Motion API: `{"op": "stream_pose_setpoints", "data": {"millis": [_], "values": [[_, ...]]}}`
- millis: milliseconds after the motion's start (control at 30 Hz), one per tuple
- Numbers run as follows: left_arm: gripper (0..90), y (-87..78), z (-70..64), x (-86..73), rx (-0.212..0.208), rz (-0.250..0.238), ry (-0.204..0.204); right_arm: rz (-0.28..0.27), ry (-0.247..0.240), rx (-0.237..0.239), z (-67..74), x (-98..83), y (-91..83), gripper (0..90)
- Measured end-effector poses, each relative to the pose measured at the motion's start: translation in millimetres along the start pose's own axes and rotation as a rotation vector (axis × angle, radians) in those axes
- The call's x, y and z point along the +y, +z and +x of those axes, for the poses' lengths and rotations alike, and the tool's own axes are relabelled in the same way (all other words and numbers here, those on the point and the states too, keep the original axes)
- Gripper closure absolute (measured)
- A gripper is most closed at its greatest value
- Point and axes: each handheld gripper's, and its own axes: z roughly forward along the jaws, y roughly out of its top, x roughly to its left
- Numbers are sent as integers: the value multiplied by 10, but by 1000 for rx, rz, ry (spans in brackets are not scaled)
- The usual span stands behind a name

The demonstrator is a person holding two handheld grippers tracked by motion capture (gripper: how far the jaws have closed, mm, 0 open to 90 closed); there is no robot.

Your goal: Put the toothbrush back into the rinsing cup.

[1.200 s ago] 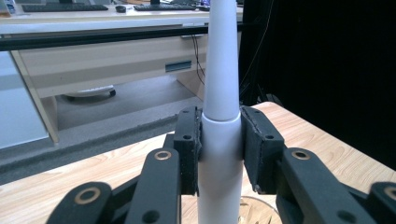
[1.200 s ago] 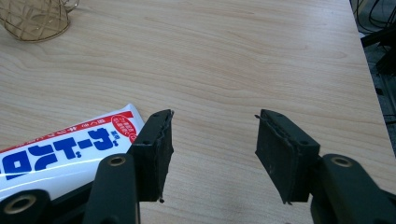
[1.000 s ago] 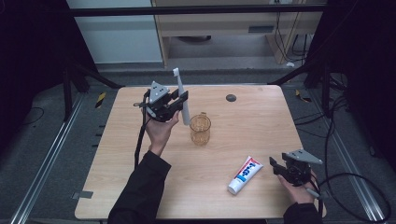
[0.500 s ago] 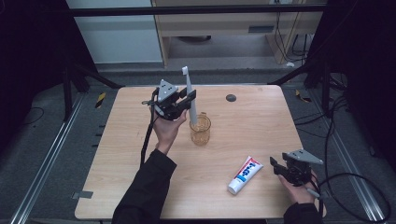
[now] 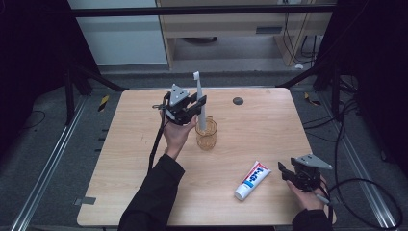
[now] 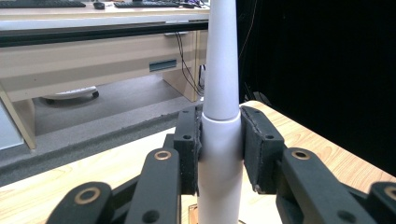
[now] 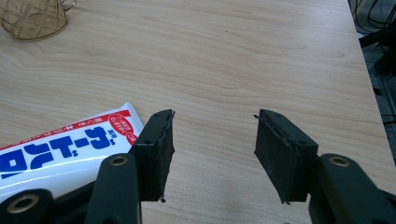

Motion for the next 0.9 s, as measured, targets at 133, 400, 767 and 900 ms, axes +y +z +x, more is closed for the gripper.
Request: {"op": "stream_pose_setpoints", "data": {"millis": [133, 400, 767, 900], "values": [[684, 26, 22, -70, 0, 16, -1, 0, -1, 0, 5, 1, 1, 465], [684, 88, 37, -238, 0, 49, 4, -2, -9, -5, 6, -2, 3, 465], [683, 111, 26, -412, 5, 62, 12, 1, -10, -6, 10, -5, 7, 466], [684, 120, 17, -467, 0, 64, 9, 0, -10, -6, 9, -4, 6, 466]]}}
